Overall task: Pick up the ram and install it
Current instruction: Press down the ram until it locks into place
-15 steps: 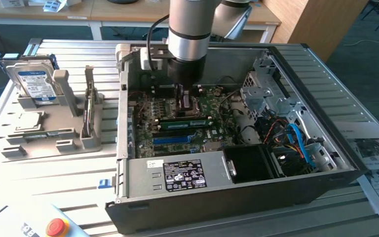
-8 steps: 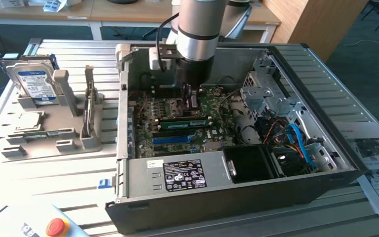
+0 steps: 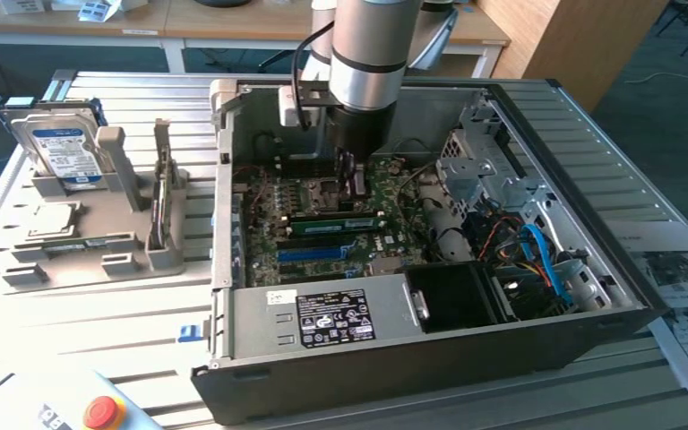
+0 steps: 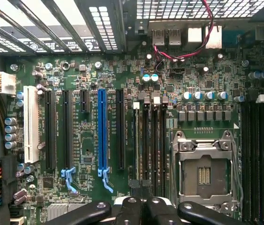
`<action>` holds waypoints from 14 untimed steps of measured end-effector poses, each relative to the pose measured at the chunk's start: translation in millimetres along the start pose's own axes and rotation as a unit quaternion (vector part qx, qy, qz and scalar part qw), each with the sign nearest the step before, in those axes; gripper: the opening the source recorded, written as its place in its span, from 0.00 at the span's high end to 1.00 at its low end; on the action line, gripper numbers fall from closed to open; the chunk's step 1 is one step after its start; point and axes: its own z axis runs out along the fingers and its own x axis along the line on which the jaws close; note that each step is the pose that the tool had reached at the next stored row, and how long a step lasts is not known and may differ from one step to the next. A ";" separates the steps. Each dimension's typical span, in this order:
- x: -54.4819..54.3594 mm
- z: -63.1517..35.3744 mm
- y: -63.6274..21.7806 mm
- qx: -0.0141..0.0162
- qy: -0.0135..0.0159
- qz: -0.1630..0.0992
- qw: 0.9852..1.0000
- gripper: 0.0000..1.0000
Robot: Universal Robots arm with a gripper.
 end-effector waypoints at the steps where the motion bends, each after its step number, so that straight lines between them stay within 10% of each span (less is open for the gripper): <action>1: 0.0 -0.2 0.0 0.000 0.000 0.000 1.000 0.90; 14: 0.7 -29.9 0.0 -0.004 0.000 0.000 1.000 0.90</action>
